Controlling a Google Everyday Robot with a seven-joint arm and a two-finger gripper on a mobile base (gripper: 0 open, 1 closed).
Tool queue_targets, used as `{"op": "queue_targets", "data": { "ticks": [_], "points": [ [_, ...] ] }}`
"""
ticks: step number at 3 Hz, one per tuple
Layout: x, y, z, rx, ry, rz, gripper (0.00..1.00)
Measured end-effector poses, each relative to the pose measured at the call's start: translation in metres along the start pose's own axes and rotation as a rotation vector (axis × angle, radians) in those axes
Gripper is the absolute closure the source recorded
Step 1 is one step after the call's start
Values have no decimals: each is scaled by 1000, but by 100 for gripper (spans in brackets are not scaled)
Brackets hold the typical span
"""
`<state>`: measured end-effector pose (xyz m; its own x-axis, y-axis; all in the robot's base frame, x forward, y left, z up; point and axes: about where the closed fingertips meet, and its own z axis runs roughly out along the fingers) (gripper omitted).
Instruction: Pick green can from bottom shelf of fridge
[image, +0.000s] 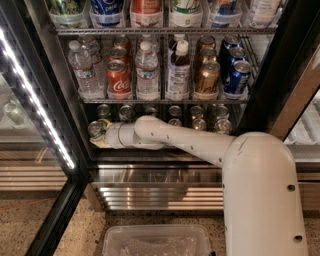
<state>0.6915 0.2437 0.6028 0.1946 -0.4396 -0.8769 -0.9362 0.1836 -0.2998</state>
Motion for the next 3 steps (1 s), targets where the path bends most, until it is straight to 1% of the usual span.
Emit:
{"op": "queue_targets", "data": {
  "ticks": [1, 2, 3],
  "points": [
    [-6, -2, -3, 0, 0, 0, 100],
    [-33, -15, -17, 23, -26, -94, 100],
    [-67, -36, -54, 13, -37, -152, 100]
  ]
}}
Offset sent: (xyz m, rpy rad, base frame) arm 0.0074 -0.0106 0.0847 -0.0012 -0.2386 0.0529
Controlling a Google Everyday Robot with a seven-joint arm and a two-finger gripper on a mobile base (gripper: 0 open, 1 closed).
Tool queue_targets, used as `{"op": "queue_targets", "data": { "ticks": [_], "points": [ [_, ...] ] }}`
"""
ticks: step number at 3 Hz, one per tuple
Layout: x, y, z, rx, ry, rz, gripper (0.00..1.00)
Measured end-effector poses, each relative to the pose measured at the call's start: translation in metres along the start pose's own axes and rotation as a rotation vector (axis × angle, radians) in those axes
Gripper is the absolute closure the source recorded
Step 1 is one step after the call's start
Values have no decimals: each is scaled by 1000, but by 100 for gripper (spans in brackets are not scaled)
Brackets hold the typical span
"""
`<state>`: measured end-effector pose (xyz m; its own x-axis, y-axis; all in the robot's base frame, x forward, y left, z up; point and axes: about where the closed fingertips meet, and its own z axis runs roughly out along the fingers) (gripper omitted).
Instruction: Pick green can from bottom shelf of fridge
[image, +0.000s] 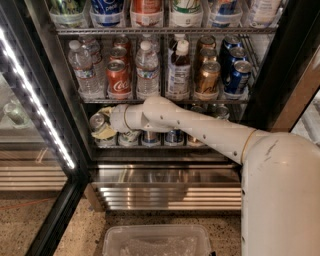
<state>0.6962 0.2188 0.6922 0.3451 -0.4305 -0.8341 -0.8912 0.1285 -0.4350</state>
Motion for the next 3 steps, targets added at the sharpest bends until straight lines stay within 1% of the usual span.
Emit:
{"op": "queue_targets", "data": {
  "ticks": [1, 2, 3],
  "points": [
    [-13, -2, -17, -5, -8, 3, 100],
    [-13, -1, -17, -6, -9, 5, 100],
    [-16, 7, -54, 24, -24, 83, 100]
  ]
}}
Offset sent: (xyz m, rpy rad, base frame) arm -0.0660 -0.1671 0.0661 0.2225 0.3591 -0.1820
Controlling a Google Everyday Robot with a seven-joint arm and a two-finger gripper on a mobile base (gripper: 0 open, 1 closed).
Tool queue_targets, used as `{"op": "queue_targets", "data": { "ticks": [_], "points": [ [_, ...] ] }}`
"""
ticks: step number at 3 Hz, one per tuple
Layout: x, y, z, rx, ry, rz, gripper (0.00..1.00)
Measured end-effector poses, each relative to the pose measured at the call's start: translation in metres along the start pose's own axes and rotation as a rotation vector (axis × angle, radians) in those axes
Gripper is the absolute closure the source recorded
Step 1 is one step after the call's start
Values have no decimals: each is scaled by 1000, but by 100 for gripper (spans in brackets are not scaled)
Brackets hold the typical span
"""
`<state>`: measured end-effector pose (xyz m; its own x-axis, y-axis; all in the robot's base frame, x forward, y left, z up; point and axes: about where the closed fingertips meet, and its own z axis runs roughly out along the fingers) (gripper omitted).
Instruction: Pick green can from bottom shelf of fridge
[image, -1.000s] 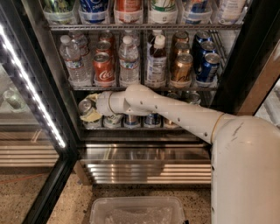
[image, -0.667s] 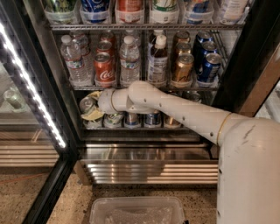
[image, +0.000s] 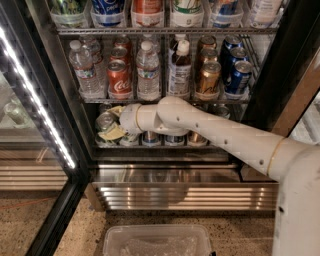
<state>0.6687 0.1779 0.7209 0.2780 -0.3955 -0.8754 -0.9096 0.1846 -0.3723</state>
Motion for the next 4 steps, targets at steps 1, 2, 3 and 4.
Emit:
{"op": "queue_targets", "data": {
  "ticks": [1, 2, 3, 4],
  "points": [
    [19, -6, -37, 45, 17, 36, 100],
    [19, -6, -37, 45, 17, 36, 100],
    [14, 7, -51, 46, 10, 73, 100],
    [-2, 35, -77, 109, -22, 148, 100]
  ]
}}
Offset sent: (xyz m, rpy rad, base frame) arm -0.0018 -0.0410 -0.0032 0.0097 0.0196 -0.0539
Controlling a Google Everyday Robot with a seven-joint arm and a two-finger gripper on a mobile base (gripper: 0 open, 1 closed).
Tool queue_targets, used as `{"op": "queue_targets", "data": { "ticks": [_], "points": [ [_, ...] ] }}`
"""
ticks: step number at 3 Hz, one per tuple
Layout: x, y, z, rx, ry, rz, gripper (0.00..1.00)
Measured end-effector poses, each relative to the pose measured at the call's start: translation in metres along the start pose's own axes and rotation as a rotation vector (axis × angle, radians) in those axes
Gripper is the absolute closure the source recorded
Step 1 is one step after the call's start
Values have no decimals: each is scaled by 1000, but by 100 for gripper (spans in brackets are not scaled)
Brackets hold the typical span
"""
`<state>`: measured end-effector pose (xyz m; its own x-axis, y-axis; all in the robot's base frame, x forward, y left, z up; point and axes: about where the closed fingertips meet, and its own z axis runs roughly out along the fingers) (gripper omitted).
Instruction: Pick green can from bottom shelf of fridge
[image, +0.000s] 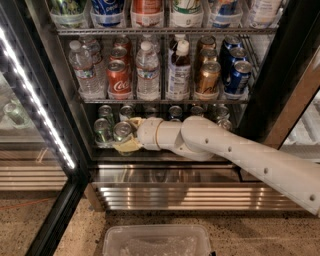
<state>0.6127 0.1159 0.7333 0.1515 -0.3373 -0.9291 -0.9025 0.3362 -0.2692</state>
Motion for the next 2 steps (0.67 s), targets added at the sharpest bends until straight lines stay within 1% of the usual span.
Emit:
{"op": "queue_targets", "data": {
  "ticks": [1, 2],
  "points": [
    [2, 40, -28, 103, -26, 94, 100],
    [1, 54, -39, 141, -30, 114, 100]
  ]
}}
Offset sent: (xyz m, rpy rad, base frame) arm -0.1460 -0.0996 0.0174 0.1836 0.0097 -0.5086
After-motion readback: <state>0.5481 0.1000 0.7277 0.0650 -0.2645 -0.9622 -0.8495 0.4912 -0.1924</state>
